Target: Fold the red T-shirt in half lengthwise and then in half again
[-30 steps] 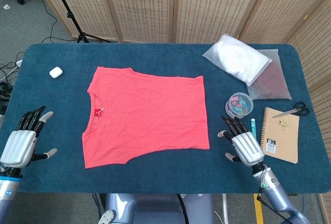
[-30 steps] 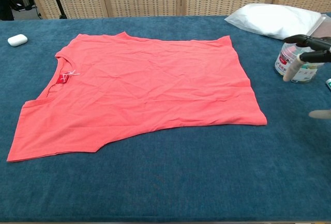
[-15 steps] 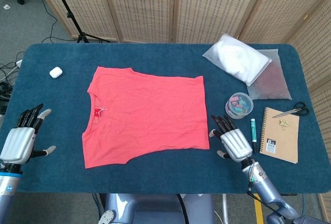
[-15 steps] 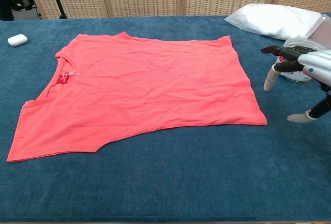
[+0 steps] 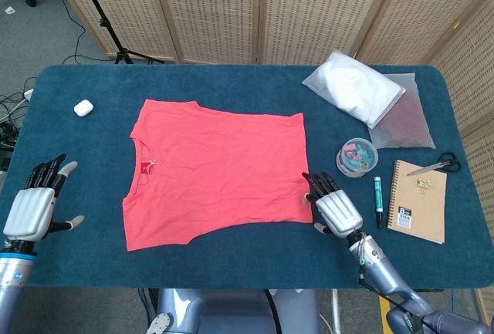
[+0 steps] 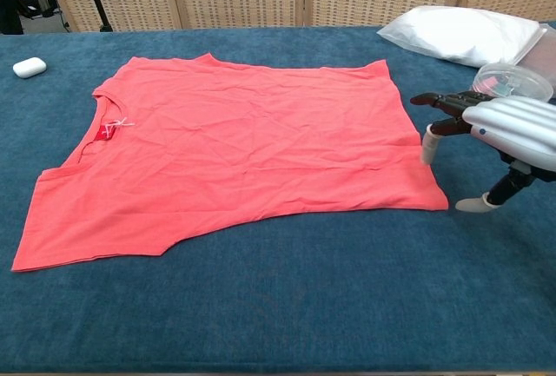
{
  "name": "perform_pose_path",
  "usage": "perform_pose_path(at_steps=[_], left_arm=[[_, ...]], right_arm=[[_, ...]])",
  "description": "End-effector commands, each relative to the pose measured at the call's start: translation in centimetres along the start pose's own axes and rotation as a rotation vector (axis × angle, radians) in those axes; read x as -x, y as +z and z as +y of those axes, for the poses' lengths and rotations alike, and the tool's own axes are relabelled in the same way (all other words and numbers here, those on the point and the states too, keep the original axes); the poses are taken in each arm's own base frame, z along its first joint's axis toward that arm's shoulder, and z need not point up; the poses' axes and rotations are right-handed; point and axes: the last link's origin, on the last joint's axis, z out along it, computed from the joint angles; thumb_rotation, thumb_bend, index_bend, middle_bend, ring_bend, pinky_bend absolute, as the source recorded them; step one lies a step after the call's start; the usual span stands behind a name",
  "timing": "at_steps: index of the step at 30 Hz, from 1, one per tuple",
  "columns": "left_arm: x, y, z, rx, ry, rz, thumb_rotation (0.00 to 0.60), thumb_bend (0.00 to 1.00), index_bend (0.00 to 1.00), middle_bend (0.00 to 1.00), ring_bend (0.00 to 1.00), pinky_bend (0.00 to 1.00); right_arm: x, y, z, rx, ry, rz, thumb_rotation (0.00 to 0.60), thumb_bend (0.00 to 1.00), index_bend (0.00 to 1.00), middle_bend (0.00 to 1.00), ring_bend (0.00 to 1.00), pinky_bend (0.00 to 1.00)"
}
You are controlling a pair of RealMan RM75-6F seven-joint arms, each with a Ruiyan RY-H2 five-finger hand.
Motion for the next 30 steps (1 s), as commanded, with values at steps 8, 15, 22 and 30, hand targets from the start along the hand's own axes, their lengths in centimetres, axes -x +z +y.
perform_pose_path(at_steps=[8,15,22,30], left_arm=[[0.2,0.4,-0.1,-0.012,0.008,-0.007,0.600,0.00,0.00,0.00,0.00,0.00],[0.4,0.6,-0.1,-0.018,0.011,-0.015,0.600,0.00,0.00,0.00,0.00,0.00],[0.5,0.7,-0.1,-0.022,0.014,-0.018,0.600,0.00,0.00,0.00,0.00,0.00],[0.7,0.8,-0.2,-0.027,0.014,-0.024,0.600,0.00,0.00,0.00,0.00,0.00]], right_arm=[[0.7,0.6,-0.3,-0.005,-0.013,-0.025,0.600,0.18,0.40,0.00,0.00,0.00],[0.8,1.1,-0.4,-0.009,-0.025,-0.029,0.600,0.22,0.42,0.00,0.00,0.00],[1.1,1.5,-0.5,-0.008,-0.040,-0.048,0.600,0.34,0.43,0.00,0.00,0.00],[1.3,1.6,-0.7,-0.015,-0.049,-0.055,0.600,0.36,0.51,0.00,0.00,0.00]])
